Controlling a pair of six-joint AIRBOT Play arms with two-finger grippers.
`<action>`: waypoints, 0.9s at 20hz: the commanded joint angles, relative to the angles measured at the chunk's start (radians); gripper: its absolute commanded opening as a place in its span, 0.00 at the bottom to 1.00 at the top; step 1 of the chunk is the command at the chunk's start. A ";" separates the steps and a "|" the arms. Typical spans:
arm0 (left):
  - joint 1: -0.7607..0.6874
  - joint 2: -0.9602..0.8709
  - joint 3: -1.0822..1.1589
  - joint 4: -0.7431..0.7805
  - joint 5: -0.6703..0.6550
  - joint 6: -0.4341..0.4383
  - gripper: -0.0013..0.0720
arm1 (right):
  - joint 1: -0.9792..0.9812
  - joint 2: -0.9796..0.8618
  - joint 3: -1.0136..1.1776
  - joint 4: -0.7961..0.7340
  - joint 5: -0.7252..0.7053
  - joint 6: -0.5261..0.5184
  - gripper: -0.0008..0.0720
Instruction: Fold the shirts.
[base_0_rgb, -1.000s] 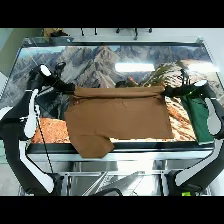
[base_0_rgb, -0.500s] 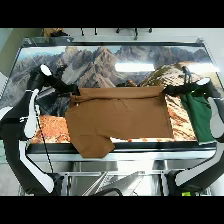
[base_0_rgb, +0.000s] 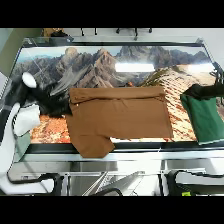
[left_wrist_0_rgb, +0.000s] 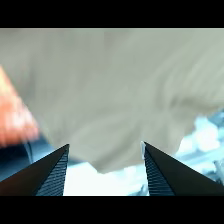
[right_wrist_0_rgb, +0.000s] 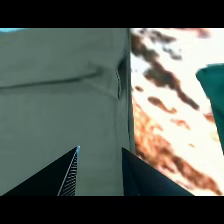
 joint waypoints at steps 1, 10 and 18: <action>0.029 0.280 -0.502 -0.037 0.201 -0.009 0.71 | -0.040 0.088 -0.147 -0.013 -0.011 0.042 0.46; 0.080 0.452 -0.893 -0.328 0.589 0.138 0.70 | -0.039 0.092 -0.236 0.068 -0.045 0.042 0.46; 0.079 0.209 -0.896 -0.748 0.554 0.513 0.46 | -0.039 0.092 -0.237 -0.048 -0.067 0.090 0.46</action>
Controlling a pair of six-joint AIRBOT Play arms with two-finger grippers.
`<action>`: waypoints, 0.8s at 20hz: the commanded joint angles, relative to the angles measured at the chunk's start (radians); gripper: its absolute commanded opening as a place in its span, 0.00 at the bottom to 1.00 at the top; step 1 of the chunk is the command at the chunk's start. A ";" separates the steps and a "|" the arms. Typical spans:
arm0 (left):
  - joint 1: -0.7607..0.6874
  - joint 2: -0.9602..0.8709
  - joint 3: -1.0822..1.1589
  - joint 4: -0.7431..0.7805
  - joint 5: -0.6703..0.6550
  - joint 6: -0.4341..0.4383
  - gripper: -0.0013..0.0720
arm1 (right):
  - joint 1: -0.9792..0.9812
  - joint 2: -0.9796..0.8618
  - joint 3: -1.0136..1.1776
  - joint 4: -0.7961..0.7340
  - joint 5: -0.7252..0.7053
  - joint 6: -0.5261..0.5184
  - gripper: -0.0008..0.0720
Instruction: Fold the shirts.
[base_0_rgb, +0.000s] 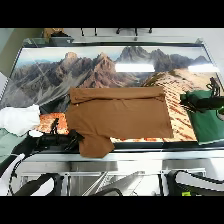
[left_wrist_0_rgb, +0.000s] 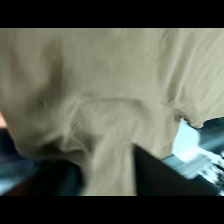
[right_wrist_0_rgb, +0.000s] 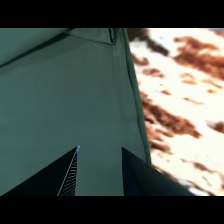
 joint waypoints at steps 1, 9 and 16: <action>0.001 -0.100 -0.004 -0.211 -0.043 0.208 0.35 | 0.000 0.000 -0.004 -0.116 0.002 0.054 0.47; 0.001 -0.121 0.156 -0.165 -0.217 0.249 0.04 | 0.000 0.000 -0.243 -0.179 0.050 0.072 0.69; 0.001 -0.121 0.195 -0.154 -0.269 0.246 0.04 | 0.000 -0.023 -0.343 -0.171 -0.001 -0.007 0.69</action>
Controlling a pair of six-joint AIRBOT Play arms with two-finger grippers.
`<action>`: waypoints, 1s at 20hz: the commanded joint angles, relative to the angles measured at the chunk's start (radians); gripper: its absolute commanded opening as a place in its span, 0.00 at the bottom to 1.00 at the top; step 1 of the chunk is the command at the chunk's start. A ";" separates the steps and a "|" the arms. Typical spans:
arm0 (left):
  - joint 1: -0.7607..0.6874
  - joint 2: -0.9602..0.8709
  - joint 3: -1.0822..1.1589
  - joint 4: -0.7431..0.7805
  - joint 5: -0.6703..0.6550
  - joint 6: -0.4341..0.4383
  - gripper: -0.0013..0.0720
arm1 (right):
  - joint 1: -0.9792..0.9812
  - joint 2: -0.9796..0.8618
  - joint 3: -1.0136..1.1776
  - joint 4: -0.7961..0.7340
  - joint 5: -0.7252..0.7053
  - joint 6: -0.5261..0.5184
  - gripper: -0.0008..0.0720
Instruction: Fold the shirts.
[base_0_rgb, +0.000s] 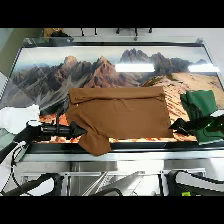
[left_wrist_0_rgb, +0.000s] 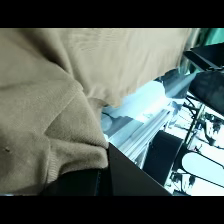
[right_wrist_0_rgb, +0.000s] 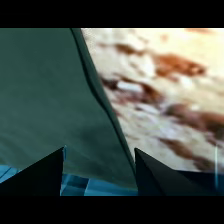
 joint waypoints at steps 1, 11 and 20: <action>0.001 0.000 0.012 0.005 -0.022 0.004 0.04 | 0.000 -0.032 -0.027 -0.005 -0.017 -0.034 0.69; 0.070 0.081 0.009 0.069 -0.101 -0.043 0.04 | -0.003 -0.031 -0.024 0.179 0.099 -0.059 0.05; 0.287 0.511 0.010 0.406 -0.309 -0.315 0.04 | -0.009 0.262 -0.066 -0.146 0.140 0.310 0.05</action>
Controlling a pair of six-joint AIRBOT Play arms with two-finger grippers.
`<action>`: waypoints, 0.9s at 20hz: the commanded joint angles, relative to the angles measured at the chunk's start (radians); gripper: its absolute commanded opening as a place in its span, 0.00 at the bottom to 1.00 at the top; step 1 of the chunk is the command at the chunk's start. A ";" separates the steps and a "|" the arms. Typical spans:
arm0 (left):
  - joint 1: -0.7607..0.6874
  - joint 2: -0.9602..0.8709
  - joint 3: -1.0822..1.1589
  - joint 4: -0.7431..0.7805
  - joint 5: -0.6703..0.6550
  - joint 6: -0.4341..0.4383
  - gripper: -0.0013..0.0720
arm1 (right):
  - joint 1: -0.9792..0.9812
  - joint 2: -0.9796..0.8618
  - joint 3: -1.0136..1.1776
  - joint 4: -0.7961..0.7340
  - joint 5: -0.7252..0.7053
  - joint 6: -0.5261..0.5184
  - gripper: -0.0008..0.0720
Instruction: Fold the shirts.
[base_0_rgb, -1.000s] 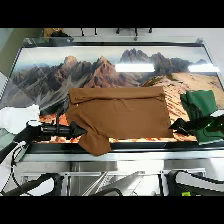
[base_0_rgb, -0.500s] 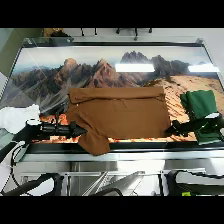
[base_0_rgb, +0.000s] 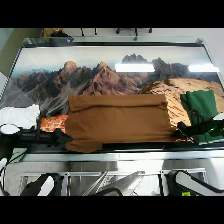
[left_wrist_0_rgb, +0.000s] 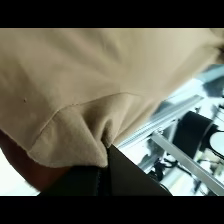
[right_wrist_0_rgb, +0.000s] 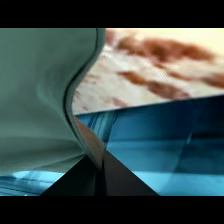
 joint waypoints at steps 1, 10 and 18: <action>0.058 0.150 0.001 0.058 -0.013 -0.081 0.04 | 0.000 0.119 0.001 -0.058 -0.001 0.079 0.05; -0.113 -0.232 0.374 -0.104 0.242 0.016 0.04 | 0.080 -0.048 0.059 0.681 -0.316 -0.352 0.05; -0.202 -0.832 0.837 -0.086 0.248 0.043 0.04 | 0.197 -0.315 0.130 0.716 -0.500 -0.466 0.05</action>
